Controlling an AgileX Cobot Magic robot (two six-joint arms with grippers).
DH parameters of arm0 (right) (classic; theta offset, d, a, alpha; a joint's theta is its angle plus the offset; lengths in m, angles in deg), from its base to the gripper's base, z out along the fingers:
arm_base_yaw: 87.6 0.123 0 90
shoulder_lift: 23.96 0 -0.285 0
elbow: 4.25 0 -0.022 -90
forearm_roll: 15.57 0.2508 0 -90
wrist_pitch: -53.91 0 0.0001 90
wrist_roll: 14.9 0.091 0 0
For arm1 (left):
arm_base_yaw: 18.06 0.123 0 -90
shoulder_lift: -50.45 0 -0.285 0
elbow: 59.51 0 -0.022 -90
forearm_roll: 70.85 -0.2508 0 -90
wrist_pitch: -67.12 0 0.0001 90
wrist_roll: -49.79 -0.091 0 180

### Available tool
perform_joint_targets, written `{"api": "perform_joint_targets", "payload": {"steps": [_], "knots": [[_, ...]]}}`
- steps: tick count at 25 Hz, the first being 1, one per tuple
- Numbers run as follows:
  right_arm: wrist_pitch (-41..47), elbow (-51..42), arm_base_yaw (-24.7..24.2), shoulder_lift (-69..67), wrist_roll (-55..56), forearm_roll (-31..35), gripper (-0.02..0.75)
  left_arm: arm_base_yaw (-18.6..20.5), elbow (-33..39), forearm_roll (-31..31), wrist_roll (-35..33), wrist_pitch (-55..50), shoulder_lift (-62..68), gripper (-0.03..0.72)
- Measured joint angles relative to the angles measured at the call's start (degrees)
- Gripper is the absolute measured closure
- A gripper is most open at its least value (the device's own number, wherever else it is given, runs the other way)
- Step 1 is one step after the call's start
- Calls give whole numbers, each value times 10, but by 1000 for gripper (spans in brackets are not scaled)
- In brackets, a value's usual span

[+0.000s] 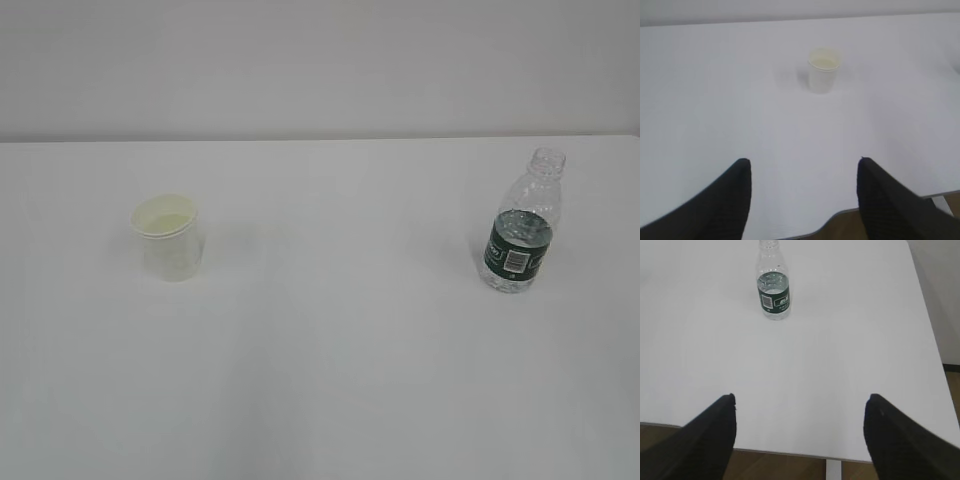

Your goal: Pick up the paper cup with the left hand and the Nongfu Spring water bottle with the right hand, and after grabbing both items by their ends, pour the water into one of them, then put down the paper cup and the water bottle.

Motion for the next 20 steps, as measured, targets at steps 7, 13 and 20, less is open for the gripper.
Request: {"api": "perform_joint_targets", "payload": {"steps": [7,13,20], "knots": [[1,-7,0,27,0,16,146,0,43,19,0,9,-50,217],[2,-21,0,88,0,15,146,0,59,20,0,10,-77,218],[4,-68,0,113,14,12,147,0,84,20,0,13,-77,218]]}}
